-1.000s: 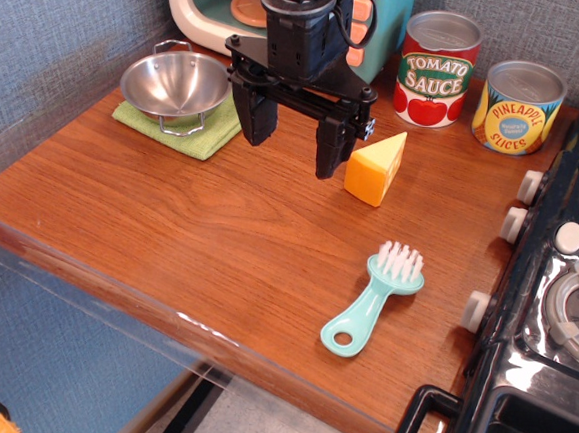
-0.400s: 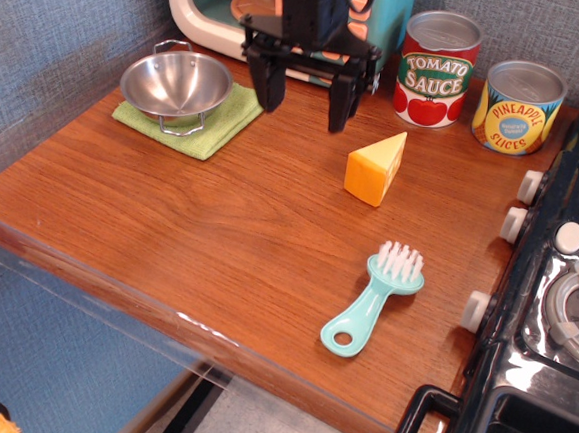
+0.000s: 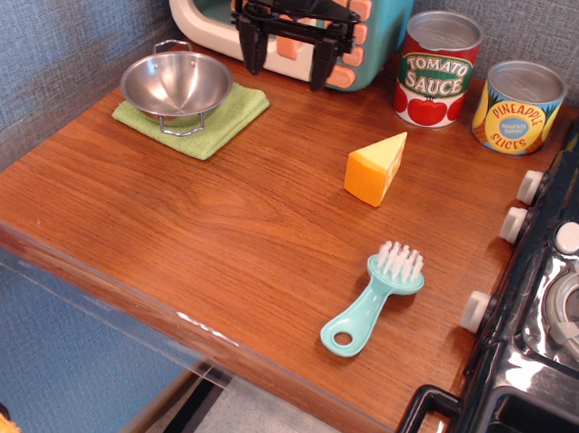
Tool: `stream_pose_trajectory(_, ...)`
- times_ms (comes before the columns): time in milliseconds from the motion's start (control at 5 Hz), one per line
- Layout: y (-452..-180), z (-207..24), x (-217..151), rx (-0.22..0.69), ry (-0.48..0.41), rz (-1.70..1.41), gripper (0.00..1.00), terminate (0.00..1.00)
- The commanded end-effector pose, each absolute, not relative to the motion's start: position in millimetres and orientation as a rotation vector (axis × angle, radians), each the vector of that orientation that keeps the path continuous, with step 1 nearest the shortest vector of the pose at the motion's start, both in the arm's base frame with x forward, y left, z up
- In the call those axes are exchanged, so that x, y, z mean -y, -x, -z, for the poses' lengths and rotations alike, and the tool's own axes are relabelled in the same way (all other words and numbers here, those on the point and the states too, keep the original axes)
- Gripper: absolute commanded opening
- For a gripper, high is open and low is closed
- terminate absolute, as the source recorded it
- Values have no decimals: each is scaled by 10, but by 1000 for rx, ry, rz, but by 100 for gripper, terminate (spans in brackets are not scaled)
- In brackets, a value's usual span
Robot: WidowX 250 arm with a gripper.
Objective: Move the pot to the front left corner of the table.
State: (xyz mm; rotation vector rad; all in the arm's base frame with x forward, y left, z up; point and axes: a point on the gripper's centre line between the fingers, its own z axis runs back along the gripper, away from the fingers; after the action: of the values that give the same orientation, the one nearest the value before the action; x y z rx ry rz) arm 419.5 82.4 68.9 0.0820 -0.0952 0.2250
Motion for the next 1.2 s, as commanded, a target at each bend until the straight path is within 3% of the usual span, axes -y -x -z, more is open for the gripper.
stream_pose_trajectory(0, -4092, -903, -1334, 138, -95, -355, 100, 0)
stream_pose_trajectory(800, -4073, -545, -1437, 50, -101, -403, 100, 0)
stream_pose_trajectory(1000, -4067, -532, -1454, 59, -89, -399, 0, 0)
